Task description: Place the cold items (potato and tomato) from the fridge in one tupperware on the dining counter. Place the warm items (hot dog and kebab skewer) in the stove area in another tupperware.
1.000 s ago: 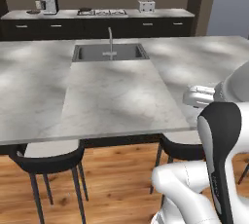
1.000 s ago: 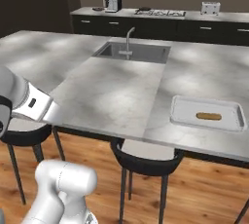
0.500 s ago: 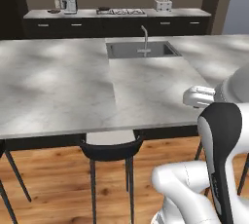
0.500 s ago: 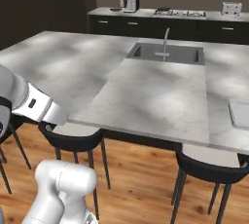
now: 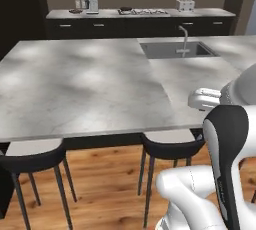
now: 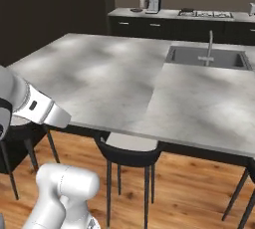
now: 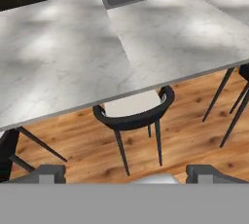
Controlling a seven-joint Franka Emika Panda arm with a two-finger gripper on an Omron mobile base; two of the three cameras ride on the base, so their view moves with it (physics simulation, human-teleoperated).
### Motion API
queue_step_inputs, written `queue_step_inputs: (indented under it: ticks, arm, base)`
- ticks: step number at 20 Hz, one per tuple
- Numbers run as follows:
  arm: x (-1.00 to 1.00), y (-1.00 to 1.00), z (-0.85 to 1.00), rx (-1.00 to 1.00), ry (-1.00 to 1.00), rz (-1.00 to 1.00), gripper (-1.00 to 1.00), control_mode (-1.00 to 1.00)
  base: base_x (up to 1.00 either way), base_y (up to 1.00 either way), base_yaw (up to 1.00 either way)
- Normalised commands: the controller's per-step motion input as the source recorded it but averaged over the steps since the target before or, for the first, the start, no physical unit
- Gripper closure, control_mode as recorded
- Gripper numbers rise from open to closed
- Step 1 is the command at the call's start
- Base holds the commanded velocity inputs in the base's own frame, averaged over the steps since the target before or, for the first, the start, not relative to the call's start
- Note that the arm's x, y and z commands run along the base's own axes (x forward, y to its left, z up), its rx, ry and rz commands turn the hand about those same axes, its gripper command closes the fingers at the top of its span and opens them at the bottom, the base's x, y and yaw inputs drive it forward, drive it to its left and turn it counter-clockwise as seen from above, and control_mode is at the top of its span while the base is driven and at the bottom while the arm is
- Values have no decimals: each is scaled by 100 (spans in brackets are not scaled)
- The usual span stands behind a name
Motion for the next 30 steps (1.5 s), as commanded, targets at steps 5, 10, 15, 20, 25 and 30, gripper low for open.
queue_step_inputs:
  ticks: [5, 10, 15, 20, 25, 30]
  arm:
    - [0, 0, 0, 0, 0, 0, -100, 100]
    - [0, 0, 0, 0, 0, 0, -100, 100]
    - [0, 0, 0, 0, 0, 0, -100, 100]
    - [0, 0, 0, 0, 0, 0, -100, 100]
    - [0, 0, 0, 0, 0, 0, -100, 100]
    - [0, 0, 0, 0, 0, 0, -100, 100]
  base:
    - [-11, 100, 0]
    - [-13, 100, 0]
    - [-9, 100, 0]
    - [-2, 100, 0]
    - [0, 100, -3]
    - [5, 100, -16]
